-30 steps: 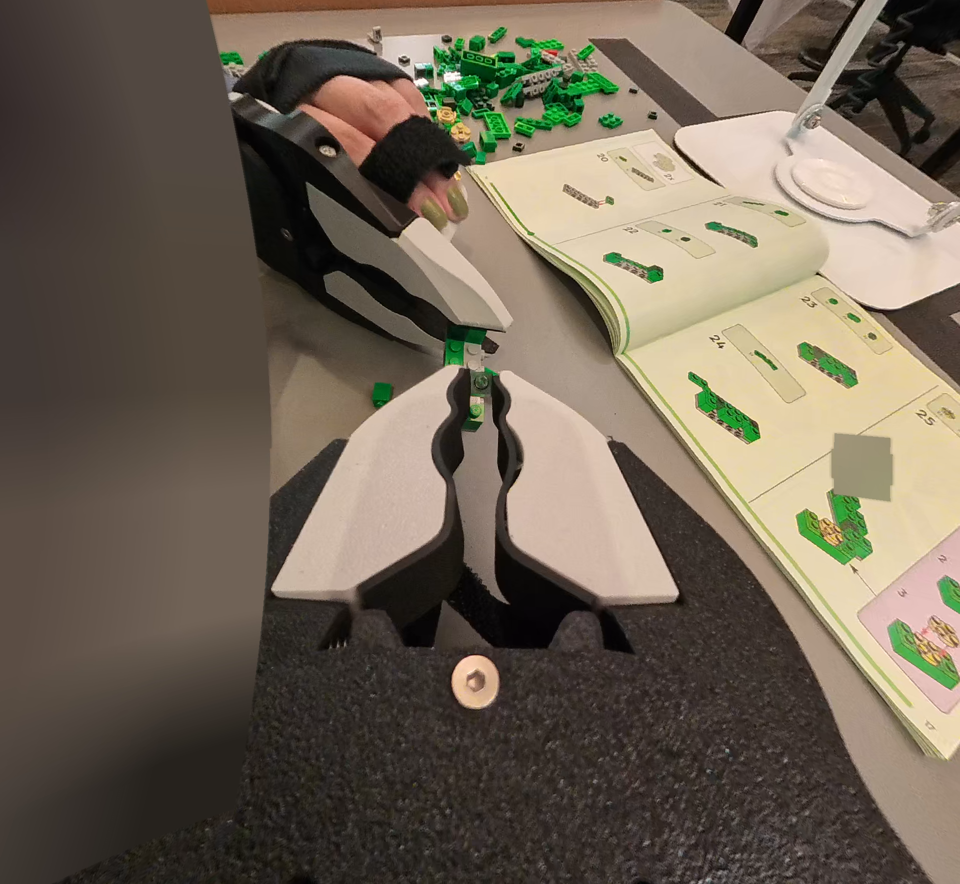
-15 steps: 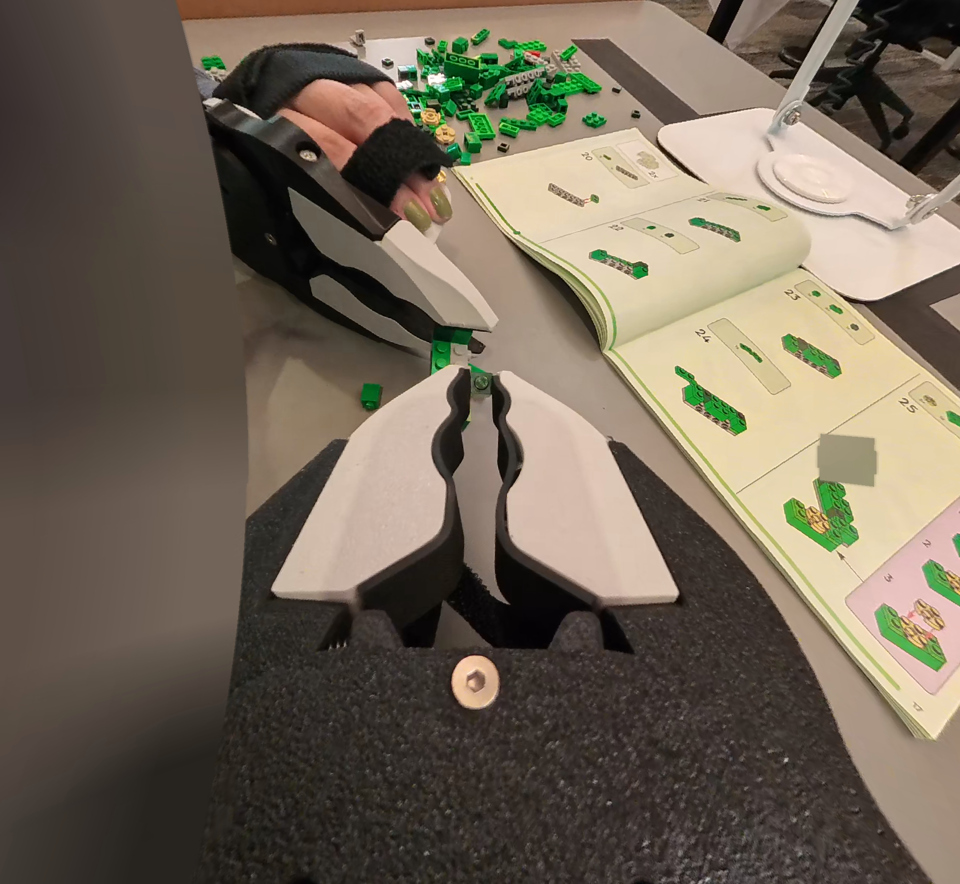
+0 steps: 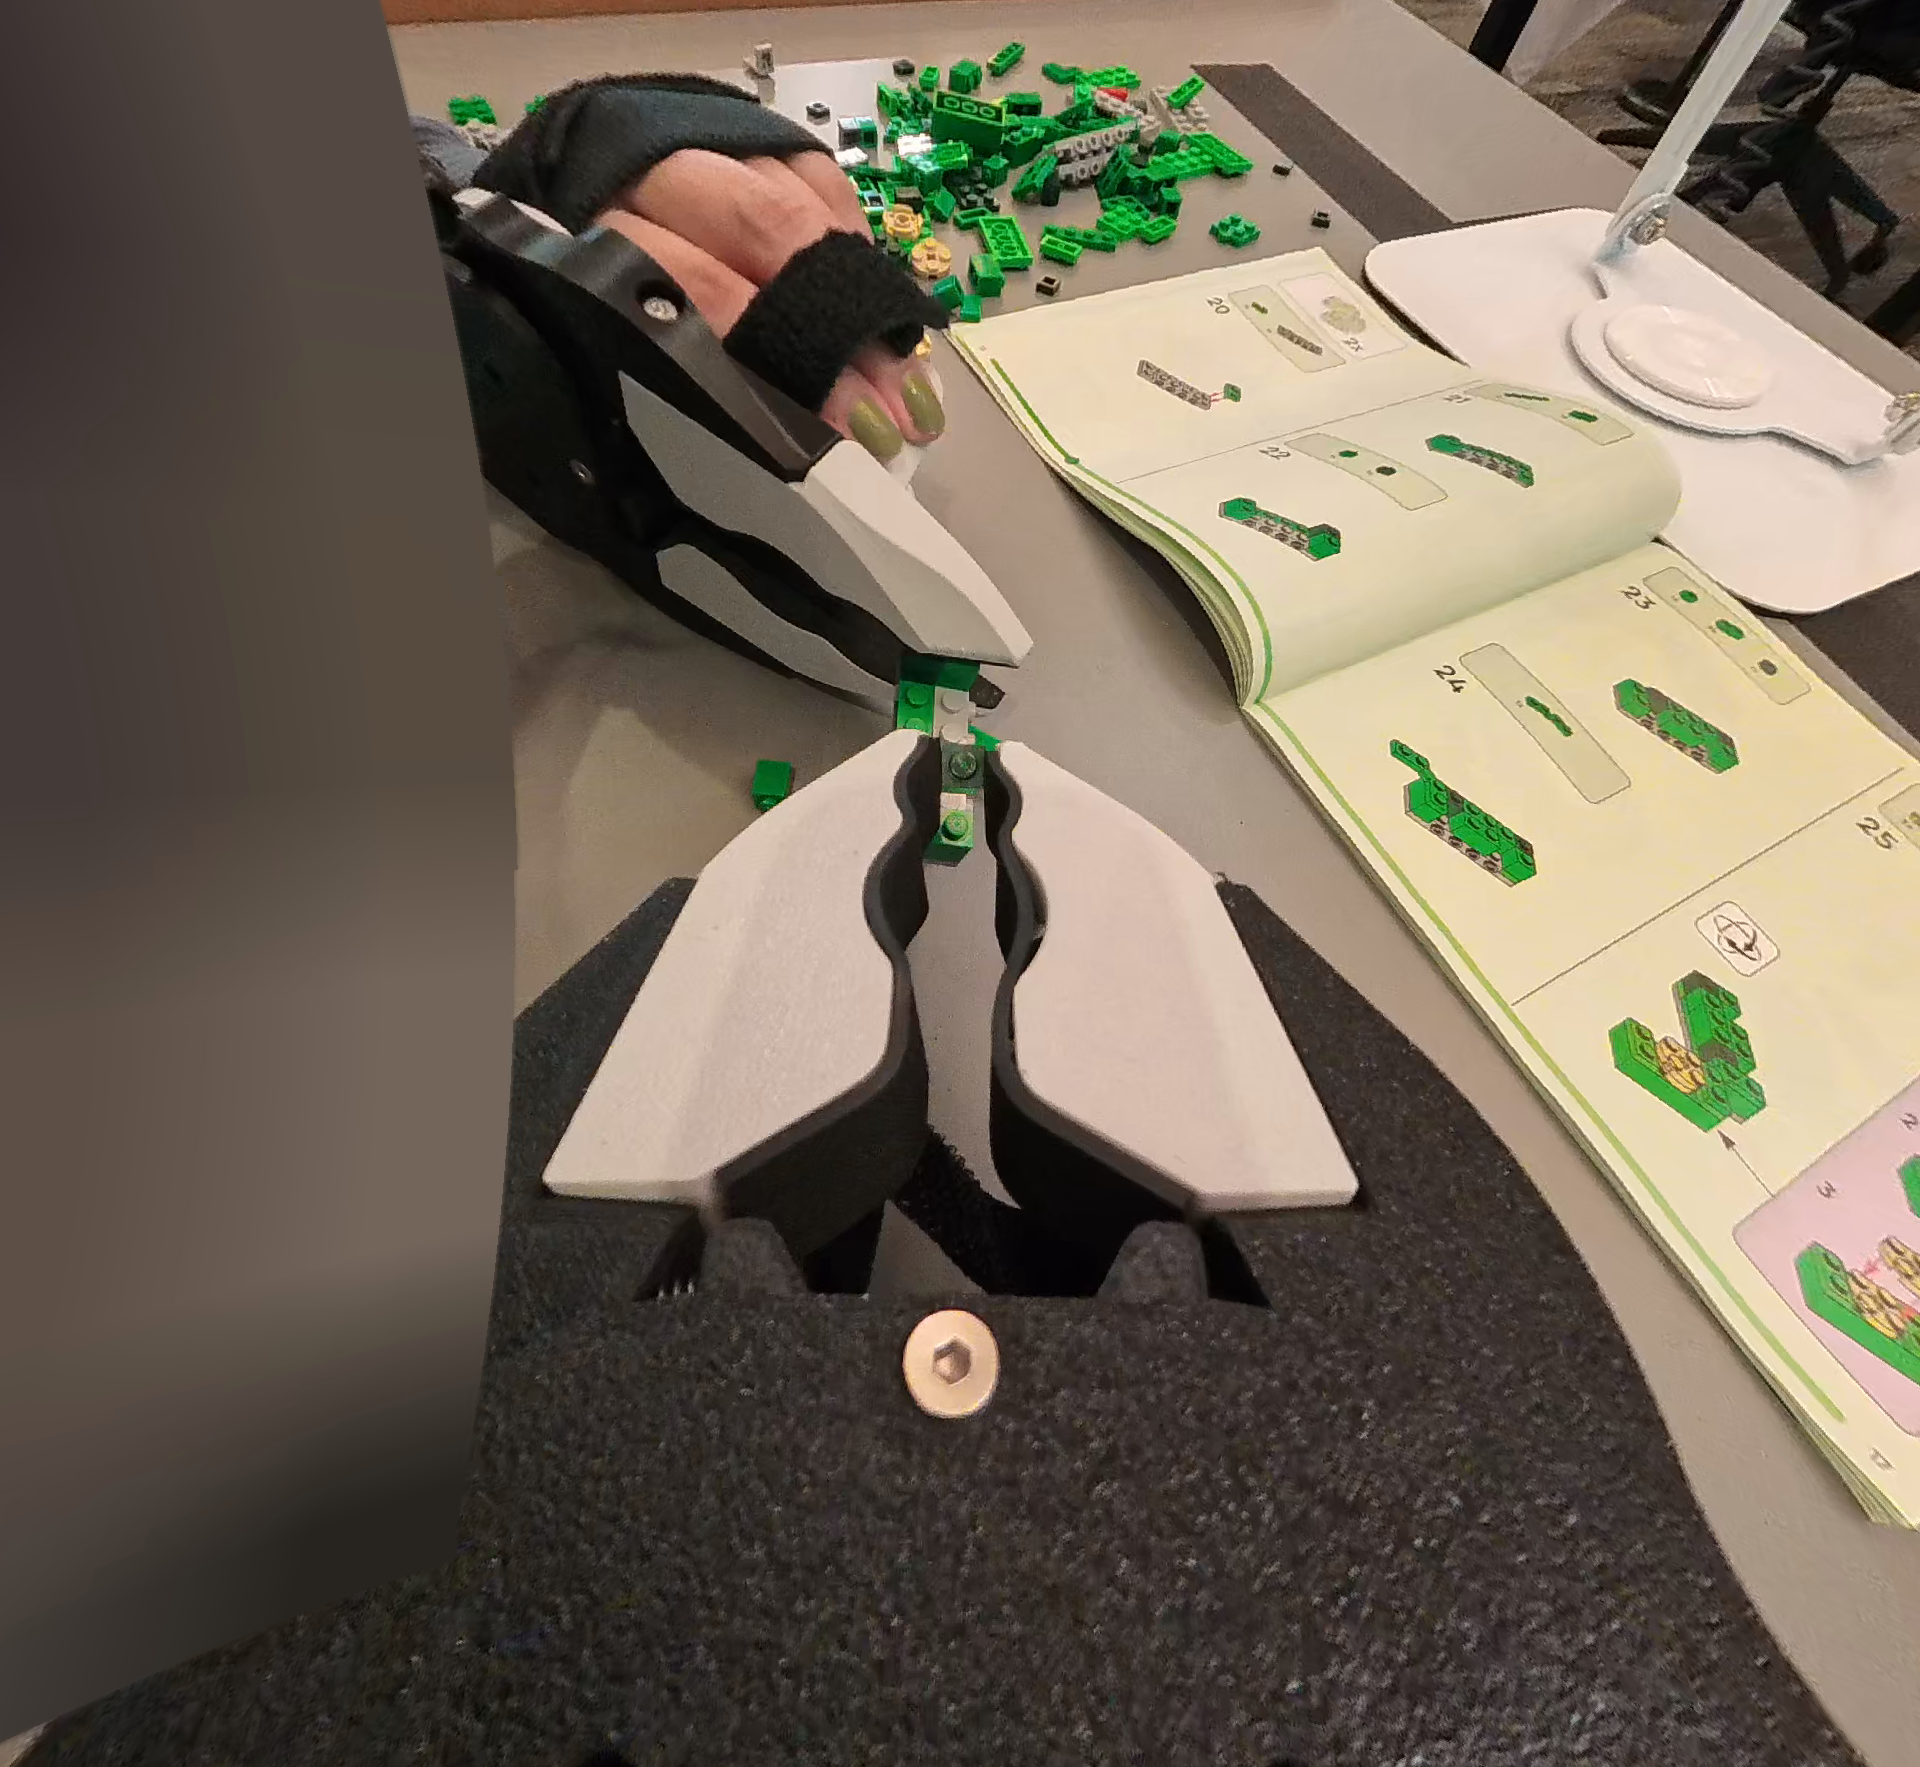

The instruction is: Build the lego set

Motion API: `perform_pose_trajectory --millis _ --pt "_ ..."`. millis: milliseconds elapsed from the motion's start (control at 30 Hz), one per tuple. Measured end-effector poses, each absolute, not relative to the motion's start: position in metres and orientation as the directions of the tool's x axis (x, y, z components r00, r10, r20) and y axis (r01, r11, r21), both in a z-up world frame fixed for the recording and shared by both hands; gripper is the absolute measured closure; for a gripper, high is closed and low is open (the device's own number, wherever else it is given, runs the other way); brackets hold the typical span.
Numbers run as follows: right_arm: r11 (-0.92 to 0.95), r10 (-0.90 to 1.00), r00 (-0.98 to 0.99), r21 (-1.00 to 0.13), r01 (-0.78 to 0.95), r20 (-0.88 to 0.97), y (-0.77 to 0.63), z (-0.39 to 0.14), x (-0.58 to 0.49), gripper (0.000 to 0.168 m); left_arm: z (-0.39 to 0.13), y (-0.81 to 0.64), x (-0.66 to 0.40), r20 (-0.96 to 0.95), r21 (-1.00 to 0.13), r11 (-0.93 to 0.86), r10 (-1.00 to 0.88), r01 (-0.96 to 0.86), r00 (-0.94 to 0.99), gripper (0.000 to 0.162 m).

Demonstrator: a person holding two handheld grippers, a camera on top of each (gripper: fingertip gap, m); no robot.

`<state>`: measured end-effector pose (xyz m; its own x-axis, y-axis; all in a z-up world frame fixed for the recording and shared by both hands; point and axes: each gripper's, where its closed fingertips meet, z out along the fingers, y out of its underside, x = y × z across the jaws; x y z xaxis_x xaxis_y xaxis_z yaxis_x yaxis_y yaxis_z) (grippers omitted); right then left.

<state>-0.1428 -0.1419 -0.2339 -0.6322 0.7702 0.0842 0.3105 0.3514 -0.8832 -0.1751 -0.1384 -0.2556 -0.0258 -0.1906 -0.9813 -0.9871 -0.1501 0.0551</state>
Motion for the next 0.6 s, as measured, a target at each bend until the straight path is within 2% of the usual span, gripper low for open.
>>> perform_pose_trajectory --millis 600 --pt "0.381 0.754 -0.652 -0.863 0.332 0.082 -0.1467 -0.2403 -0.1409 0.161 -0.2577 -0.1384 -0.1735 -0.977 0.104 -0.140 -0.202 -0.985 -0.074 0.143"
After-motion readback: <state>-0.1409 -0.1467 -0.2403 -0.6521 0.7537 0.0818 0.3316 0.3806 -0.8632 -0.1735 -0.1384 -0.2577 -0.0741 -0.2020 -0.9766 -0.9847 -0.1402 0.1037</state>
